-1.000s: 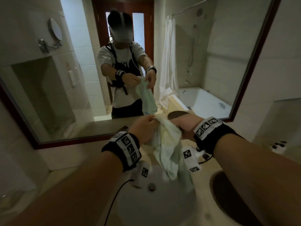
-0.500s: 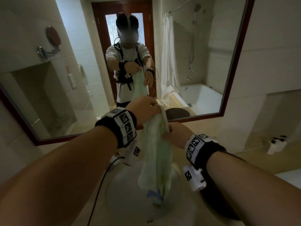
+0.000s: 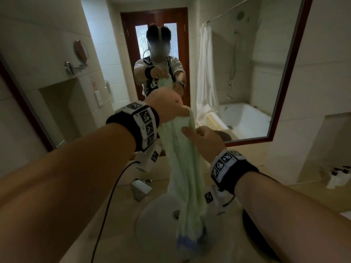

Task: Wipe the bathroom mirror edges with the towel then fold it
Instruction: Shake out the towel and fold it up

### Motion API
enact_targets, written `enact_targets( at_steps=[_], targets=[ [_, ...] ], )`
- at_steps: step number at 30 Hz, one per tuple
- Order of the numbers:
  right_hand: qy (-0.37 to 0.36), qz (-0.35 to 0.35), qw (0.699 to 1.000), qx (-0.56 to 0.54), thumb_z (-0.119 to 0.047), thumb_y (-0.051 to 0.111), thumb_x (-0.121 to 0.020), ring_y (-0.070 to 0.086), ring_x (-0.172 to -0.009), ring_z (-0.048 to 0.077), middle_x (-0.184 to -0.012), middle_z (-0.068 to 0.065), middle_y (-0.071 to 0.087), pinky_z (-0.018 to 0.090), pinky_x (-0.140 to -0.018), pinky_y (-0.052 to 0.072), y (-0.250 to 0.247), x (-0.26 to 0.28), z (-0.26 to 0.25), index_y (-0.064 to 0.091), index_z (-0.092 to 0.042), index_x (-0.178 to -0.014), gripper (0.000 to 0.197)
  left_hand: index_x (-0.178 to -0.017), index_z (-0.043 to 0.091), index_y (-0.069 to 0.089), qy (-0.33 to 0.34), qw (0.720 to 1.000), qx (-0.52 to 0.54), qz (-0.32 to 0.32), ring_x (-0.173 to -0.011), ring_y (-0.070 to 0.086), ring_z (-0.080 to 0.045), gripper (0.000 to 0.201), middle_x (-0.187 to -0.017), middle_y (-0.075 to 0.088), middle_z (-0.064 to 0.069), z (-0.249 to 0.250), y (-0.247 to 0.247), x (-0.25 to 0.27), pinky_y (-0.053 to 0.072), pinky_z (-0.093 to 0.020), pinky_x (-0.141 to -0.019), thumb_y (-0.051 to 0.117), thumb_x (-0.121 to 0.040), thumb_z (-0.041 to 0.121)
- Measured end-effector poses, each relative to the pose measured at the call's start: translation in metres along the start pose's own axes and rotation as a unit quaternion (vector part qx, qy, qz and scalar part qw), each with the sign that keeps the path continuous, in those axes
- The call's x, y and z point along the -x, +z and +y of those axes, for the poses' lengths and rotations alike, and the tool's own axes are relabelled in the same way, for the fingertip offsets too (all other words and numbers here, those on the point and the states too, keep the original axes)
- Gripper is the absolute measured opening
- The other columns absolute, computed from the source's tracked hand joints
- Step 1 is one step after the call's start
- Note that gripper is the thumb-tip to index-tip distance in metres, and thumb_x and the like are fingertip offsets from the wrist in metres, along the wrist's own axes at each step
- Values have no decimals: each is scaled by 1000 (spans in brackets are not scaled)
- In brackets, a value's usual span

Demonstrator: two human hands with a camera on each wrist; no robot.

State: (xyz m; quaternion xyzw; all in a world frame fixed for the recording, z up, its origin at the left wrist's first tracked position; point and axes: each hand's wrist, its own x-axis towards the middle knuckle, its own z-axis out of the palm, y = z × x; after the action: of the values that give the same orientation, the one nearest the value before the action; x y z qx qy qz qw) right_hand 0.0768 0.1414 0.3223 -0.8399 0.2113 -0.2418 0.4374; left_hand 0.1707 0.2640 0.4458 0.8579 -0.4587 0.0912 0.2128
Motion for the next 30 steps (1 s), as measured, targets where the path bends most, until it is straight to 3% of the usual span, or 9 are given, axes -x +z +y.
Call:
enact_targets(
  at_steps=[5,9,11,14,17,21,26,28,30],
  targets=[
    [-54,62,994,74,-52,54,-90,59,-73,18,-75,-6,59,31,-65,47,0,-16,-30,54,-25,-84,27,-51,18,47,2,999,-37,24,-47,40,-10,50,-50,42,6,-12,-20,-1,30,-25,-50,73,-84,45],
    [-47,7,986,163,-31,54,-88,60,-83,21,-88,-1,62,33,-75,50,9,-18,-16,55,-21,-100,16,-57,21,55,16,996,-92,11,-58,47,-9,44,-59,50,6,-24,-42,0,32,-26,-52,71,-86,50],
    [-22,-27,982,188,-26,54,-87,61,-84,22,-90,0,63,36,-78,53,18,-20,1,54,-18,-103,17,-60,19,55,9,995,-97,31,-61,48,-11,44,-62,50,4,-33,-55,1,33,-27,-52,69,-88,50],
    [26,-46,974,221,-20,53,-90,61,-84,26,-96,4,65,32,-73,49,32,-22,34,58,-16,-106,18,-67,12,64,-30,994,-66,77,-62,51,-13,43,-65,55,1,-52,-74,3,37,-26,-53,70,-87,49],
    [108,-52,964,238,-23,52,-92,64,-99,32,-109,8,67,29,-78,46,41,-21,72,63,-15,-108,21,-79,10,72,-66,988,-35,132,-73,62,-17,42,-78,66,-3,-73,-92,6,50,-31,-64,71,-87,51],
    [199,-46,952,230,-25,57,-90,63,-108,34,-121,15,65,32,-86,48,48,-16,115,59,-12,-121,34,-81,10,72,-104,978,-42,179,-79,66,-24,45,-87,71,-11,-104,-105,11,50,-32,-65,65,-89,54],
    [292,-53,925,237,-22,60,-93,60,-100,33,-114,16,62,34,-85,49,38,-6,154,58,-9,-114,26,-70,12,62,-184,967,-70,162,-66,56,-22,48,-72,62,-7,-160,-106,23,40,-30,-57,63,-90,56],
    [317,-67,914,244,-22,64,-90,61,-91,32,-99,12,62,34,-80,51,31,-4,162,62,-6,-103,21,-74,8,64,-220,961,-85,144,-67,54,-26,54,-71,59,-10,-184,-103,26,39,-31,-56,60,-89,59],
    [307,-93,907,272,-20,63,-92,65,-100,34,-95,10,63,31,-75,47,25,-5,171,68,-3,-109,25,-80,5,66,-255,955,-108,104,-71,55,-28,57,-77,61,-10,-201,-96,32,41,-34,-64,56,-92,60]
  ],
)
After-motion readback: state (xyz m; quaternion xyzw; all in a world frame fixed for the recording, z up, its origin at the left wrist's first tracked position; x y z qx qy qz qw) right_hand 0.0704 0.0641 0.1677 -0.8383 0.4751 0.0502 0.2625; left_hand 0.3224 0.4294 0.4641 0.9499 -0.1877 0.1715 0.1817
